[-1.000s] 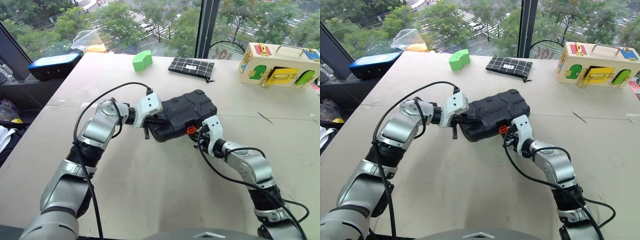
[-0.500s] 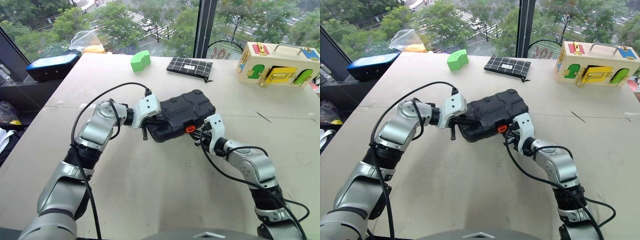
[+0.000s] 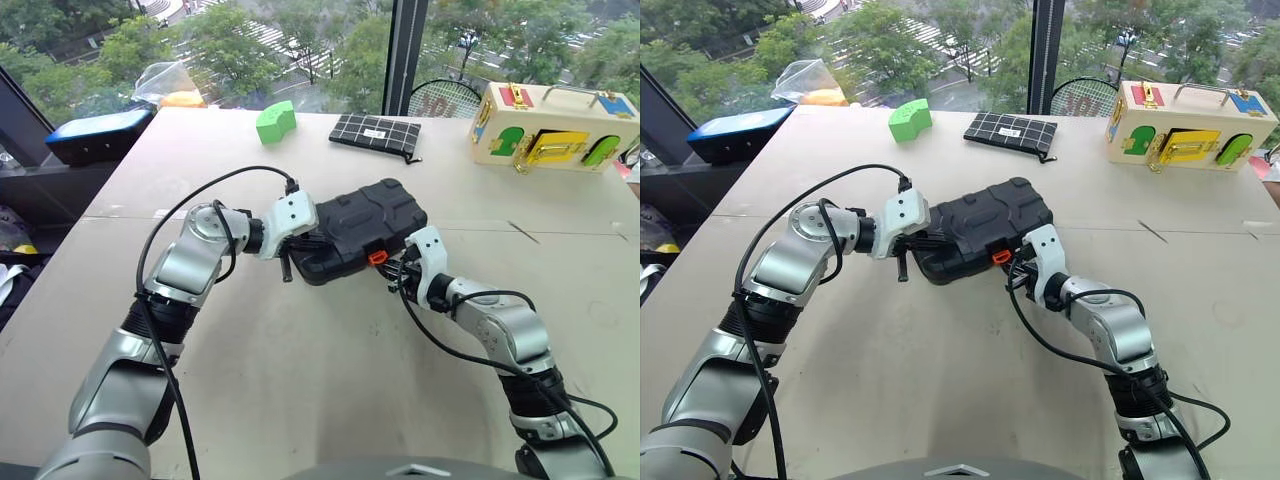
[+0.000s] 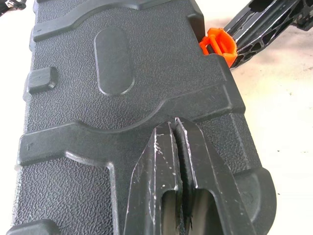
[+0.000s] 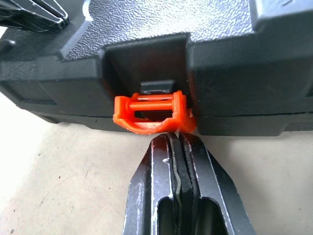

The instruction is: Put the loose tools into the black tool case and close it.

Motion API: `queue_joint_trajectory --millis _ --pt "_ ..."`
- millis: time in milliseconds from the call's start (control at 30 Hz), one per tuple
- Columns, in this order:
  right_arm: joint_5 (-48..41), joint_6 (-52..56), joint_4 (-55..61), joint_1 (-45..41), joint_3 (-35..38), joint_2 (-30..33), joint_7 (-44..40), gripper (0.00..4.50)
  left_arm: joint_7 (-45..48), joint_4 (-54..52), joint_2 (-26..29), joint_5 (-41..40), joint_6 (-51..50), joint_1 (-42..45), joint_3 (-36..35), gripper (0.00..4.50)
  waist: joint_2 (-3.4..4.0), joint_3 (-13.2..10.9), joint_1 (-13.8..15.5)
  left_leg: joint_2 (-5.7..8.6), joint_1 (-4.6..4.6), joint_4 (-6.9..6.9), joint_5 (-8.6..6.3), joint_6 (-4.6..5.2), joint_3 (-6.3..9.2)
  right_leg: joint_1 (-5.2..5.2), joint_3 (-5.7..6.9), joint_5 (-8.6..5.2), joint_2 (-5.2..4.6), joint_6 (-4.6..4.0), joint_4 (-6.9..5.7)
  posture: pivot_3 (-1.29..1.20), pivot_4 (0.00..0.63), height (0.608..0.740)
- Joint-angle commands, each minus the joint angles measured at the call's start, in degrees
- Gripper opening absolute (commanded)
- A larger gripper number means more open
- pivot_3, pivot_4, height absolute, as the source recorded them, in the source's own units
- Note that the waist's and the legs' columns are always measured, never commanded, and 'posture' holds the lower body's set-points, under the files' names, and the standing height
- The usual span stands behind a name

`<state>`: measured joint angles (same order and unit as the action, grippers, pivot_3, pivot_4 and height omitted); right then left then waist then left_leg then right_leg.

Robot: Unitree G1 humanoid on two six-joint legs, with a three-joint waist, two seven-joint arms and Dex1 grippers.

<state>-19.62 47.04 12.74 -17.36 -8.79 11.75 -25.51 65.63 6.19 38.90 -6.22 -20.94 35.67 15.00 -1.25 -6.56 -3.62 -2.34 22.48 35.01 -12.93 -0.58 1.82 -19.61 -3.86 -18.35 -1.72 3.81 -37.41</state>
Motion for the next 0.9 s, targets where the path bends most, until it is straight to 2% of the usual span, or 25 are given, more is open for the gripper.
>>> queue_joint_trajectory --millis 33,200,300,367,567,600,700,767,833,867,900 --pt "-4.4 -5.6 12.1 -5.2 2.3 -1.7 -2.4 0.00 2.3 5.2 -0.7 4.0 -3.1 -5.8 7.7 0.07 0.01 0.0 -0.1 0.00 0.00 0.00 0.00 0.00 0.00 0.00 0.00 0.00 0.00 0.00 0.00 0.00 0.150 0.740" --pt "-6.2 -6.3 14.0 -6.0 2.3 -3.2 -2.8 0.00 2.4 5.9 -1.3 4.5 -2.6 -5.7 7.4 0.07 0.23 0.2 0.2 0.00 -0.13 -0.02 0.00 0.00 0.01 0.04 -0.01 -0.01 0.00 0.02 -0.02 0.00 0.150 0.740" --pt "-7.3 -7.4 14.2 -7.0 2.9 -3.7 -2.7 0.00 2.0 5.9 -1.8 4.5 -2.1 -6.0 6.7 0.07 -0.25 0.5 1.2 0.01 -0.07 -0.10 -0.01 -0.02 0.02 0.04 0.15 -0.01 0.01 0.01 0.04 0.00 0.150 0.740" --pt "-7.2 -8.1 14.3 -7.2 3.0 -3.3 -2.7 0.00 1.2 5.5 -2.7 3.3 -1.0 -6.5 4.9 0.07 -0.11 0.4 1.4 0.04 -0.04 -0.10 -0.02 -0.02 0.06 0.03 0.10 -0.01 -0.08 0.01 0.11 0.00 0.150 0.740" --pt "-2.1 -13.5 15.9 -5.5 5.4 1.3 -0.2 0.00 -7.2 -0.8 -12.4 -12.1 -1.8 -7.9 -13.0 0.07 0.10 0.1 1.9 0.06 0.17 -0.09 -0.02 -0.02 0.10 0.03 0.14 0.01 -0.20 0.02 0.40 0.00 0.150 0.740" --pt "-2.0 -13.8 16.2 -4.9 6.7 2.0 0.5 0.50 -8.6 -1.6 -13.0 -14.5 -5.1 -7.3 -15.3 0.00 -0.11 -0.1 2.2 0.09 0.32 -0.05 -0.01 -0.02 0.17 0.00 0.23 0.02 -0.22 0.03 0.40 0.00 0.150 0.740" --pt "-2.4 -14.6 18.5 -2.5 9.1 5.2 -0.2 1.64 -14.5 -4.9 -15.4 -27.5 -19.7 -5.3 -24.4 0.78 -0.31 -0.5 2.6 0.08 0.43 0.02 -0.01 -0.03 0.28 -0.01 0.38 0.03 -0.20 0.02 0.37 0.00 0.150 0.740" --pt "-4.5 -14.0 21.2 -0.4 11.8 7.9 -1.8 2.66 -17.9 -11.2 -16.6 -33.1 -23.1 -7.4 -28.0 1.73 -0.32 -0.6 2.6 0.10 0.46 0.04 -0.01 -0.02 0.29 0.00 0.37 0.04 -0.23 0.05 0.41 0.00 0.150 0.740" --pt "-7.8 -12.9 24.3 1.4 14.8 11.5 -4.7 3.70 -18.4 -18.8 -16.1 -36.3 -25.2 -11.2 -28.5 2.78 -0.32 -0.6 2.6 0.11 0.48 0.03 -0.01 -0.03 0.25 0.02 0.35 0.05 -0.29 0.07 0.49 0.00 0.150 0.740" --pt "-9.8 -12.2 25.8 2.8 16.2 13.6 -6.6 4.10 -18.1 -21.9 -15.2 -37.2 -25.8 -13.1 -28.2 3.15 -0.31 -0.6 2.6 0.11 0.48 0.01 -0.01 -0.03 0.22 0.03 0.33 0.05 -0.31 0.07 0.53 0.00 0.150 0.740" --pt "-11.4 -11.9 26.9 4.3 17.6 15.6 -8.2 4.50 -17.1 -24.7 -13.7 -37.3 -25.6 -15.0 -27.3 3.72 -0.34 -0.6 2.7 0.10 0.47 -0.08 -0.01 -0.03 0.21 0.04 0.31 0.06 -0.37 0.08 0.58 0.00 0.150 0.740"
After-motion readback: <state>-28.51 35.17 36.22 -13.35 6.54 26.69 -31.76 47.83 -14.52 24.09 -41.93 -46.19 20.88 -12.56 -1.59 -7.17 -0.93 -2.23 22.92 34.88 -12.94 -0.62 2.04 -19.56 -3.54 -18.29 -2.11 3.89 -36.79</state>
